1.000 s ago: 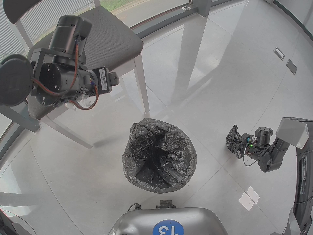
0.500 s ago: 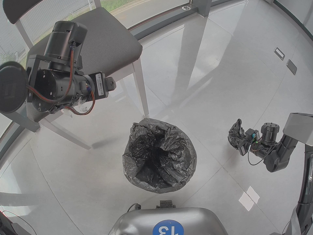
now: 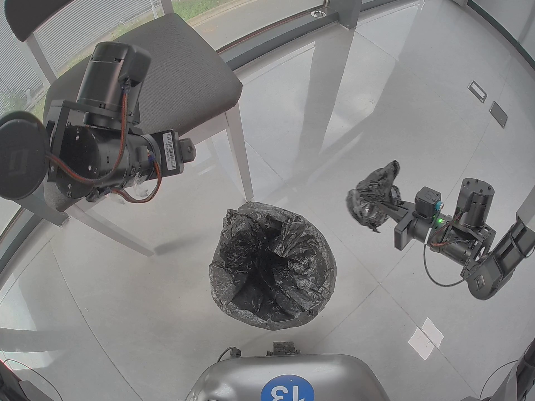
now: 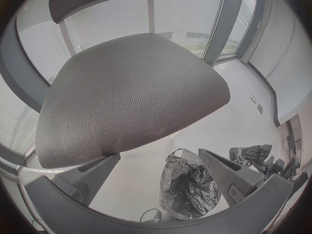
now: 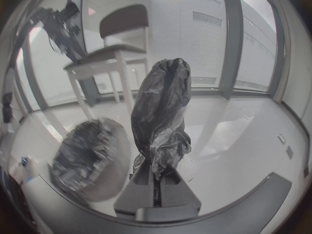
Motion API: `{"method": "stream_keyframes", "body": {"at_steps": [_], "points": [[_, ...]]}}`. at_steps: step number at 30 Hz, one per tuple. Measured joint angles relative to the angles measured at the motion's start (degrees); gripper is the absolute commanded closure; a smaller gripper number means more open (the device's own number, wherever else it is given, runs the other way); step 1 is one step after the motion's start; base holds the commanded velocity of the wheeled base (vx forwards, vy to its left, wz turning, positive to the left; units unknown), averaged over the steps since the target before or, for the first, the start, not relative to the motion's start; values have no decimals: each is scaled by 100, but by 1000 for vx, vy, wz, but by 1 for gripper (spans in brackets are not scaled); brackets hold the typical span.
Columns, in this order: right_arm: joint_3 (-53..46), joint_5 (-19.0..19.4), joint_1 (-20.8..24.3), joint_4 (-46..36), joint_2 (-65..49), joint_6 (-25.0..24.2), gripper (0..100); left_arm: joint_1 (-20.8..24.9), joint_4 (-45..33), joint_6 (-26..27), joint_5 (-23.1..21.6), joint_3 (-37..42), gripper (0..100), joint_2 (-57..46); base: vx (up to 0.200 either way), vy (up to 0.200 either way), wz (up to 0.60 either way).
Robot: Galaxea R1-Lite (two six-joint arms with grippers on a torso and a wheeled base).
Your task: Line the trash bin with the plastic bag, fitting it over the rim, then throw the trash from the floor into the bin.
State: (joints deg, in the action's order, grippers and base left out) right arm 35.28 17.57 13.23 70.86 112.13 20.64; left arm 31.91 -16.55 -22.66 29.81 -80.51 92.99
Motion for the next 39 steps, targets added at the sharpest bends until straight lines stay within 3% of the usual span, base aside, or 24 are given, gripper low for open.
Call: {"method": "stream_keyframes", "body": {"at_steps": [8,16,37,38,39], "points": [[-127,74,1504,180,-352,-479,100,0,9,15,180,94,0,-29,0,0,0],[52,85,2291,319,-312,-641,100,16,-5,17,321,140,0,-71,0,0,0],[-577,88,2815,143,-171,-837,100,-13,17,13,358,358,0,-182,0,0,0],[-571,93,2853,148,-152,-857,0,-13,16,13,358,361,0,-184,0,0,0],[-557,95,2883,154,-135,-866,0,-15,17,13,358,366,0,-187,0,0,0]]}}
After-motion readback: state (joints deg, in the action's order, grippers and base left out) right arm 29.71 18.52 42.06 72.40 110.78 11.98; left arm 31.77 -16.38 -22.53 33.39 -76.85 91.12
